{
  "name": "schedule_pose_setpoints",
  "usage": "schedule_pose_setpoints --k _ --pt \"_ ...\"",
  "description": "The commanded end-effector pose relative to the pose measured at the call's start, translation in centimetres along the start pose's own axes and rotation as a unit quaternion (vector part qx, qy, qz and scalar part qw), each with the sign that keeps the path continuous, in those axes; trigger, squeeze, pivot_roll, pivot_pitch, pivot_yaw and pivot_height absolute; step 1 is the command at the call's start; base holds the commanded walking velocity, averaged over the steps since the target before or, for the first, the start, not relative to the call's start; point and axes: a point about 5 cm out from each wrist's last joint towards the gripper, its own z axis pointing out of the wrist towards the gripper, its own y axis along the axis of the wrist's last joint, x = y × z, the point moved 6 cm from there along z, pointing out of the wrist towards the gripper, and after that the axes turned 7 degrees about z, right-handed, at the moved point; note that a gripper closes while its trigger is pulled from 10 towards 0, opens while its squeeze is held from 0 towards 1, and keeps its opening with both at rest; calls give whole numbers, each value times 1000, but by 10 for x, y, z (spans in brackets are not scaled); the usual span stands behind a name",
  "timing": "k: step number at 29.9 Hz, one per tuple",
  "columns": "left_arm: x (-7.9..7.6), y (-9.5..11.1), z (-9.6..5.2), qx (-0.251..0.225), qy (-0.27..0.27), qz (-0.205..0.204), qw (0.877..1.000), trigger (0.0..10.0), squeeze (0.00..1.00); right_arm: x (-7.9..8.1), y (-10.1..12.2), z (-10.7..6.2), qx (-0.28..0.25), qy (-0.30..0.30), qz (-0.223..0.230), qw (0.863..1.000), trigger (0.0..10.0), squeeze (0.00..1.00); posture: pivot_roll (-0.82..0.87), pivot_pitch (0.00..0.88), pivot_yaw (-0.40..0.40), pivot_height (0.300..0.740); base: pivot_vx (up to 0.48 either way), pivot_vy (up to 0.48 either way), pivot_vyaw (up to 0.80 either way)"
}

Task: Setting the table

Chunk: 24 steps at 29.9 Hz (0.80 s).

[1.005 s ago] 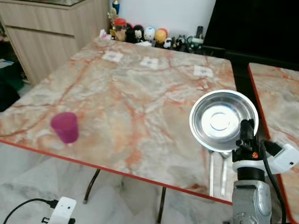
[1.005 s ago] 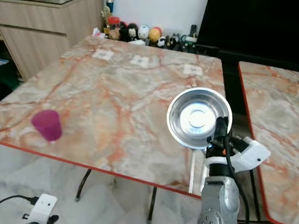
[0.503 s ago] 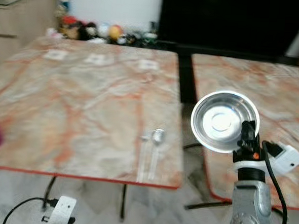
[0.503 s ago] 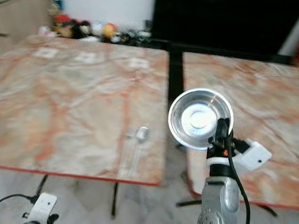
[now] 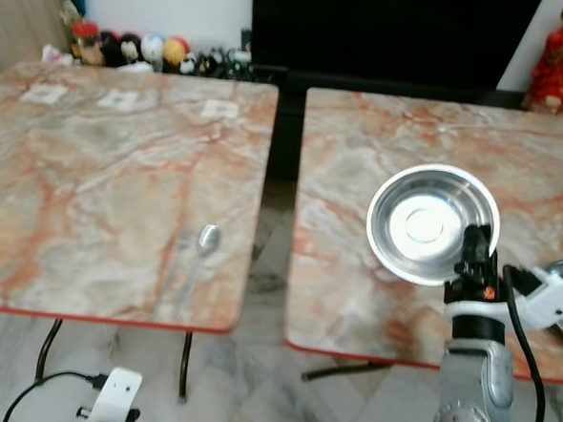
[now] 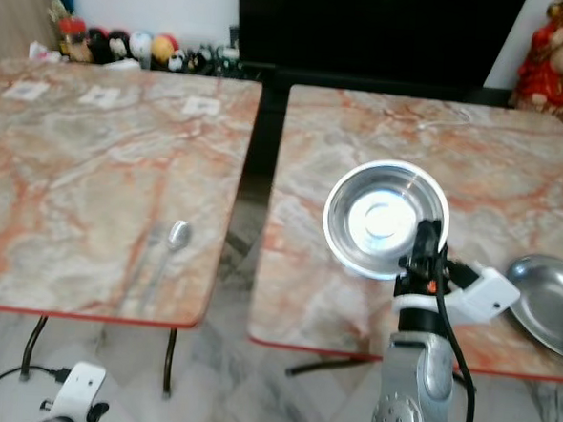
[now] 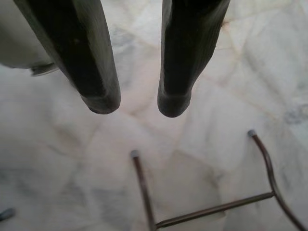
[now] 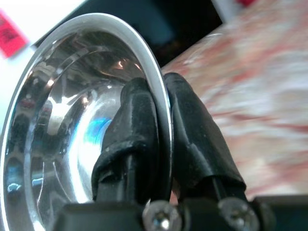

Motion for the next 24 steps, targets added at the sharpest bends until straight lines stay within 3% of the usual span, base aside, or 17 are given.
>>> schedule_pose_setpoints --k 1,10,15,20,24 --pt "-2 0 0 1 -5 3 1000 10000 0 6 -1 0 -15 -8 31 999 10000 0 43 21 5 740 0 -480 0" --pt "-2 0 0 2 -7 7 1000 10000 0 4 3 2 -23 -13 32 999 10000 0 39 9 10 740 0 -465 0" --pt "-4 -2 0 6 -11 1 1000 10000 0 2 7 1 -29 -17 31 999 10000 0 35 3 11 740 0 0 0" --pt "-6 -1 0 5 -13 1 1000 10000 0 -15 17 1 -47 -50 17 997 10000 0 29 0 9 740 0 0 0" --pt "-8 -1 0 5 -14 0 1000 10000 0 -44 35 0 -82 -117 18 990 10000 0 29 0 8 740 0 0 0"
